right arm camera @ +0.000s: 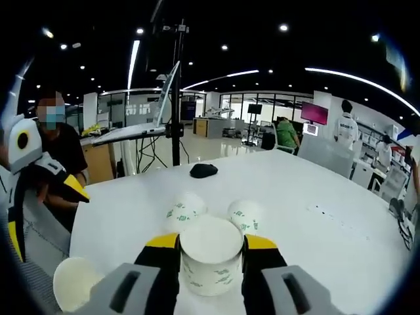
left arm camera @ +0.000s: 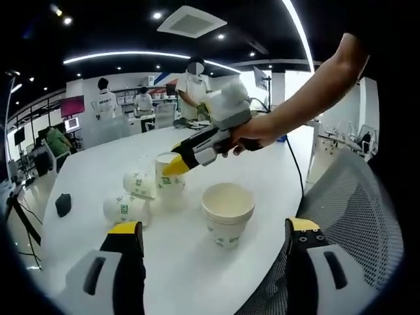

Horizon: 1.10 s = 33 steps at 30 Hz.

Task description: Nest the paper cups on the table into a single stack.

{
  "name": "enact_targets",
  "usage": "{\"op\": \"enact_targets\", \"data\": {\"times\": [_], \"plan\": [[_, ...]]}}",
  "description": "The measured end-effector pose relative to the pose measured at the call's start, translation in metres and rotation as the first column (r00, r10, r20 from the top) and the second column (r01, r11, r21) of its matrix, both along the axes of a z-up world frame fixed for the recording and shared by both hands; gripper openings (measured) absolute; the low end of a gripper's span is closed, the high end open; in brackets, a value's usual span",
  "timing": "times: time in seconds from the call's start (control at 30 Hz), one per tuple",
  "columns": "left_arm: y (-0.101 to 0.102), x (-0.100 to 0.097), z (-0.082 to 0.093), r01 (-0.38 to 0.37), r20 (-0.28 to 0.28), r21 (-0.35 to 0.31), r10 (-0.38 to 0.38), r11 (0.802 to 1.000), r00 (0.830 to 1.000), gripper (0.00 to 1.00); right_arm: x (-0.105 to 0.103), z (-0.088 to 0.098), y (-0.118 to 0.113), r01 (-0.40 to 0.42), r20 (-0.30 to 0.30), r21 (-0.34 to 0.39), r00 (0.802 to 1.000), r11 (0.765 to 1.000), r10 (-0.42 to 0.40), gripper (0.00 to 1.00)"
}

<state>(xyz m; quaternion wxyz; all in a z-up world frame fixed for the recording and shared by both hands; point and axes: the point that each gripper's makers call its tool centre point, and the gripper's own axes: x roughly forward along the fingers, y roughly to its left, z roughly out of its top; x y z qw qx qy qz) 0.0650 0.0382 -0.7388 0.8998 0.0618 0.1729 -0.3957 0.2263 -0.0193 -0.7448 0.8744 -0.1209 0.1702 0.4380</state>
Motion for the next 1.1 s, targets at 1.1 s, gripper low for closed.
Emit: {"op": "enact_targets", "data": {"times": [1.1], "plan": [[-0.024,0.044,0.025,0.035,-0.092,-0.057,-0.040,0.998,0.995,0.51,-0.065,0.088,-0.019,-0.030,0.059,0.219,0.998,0.975,0.017,0.34]]}}
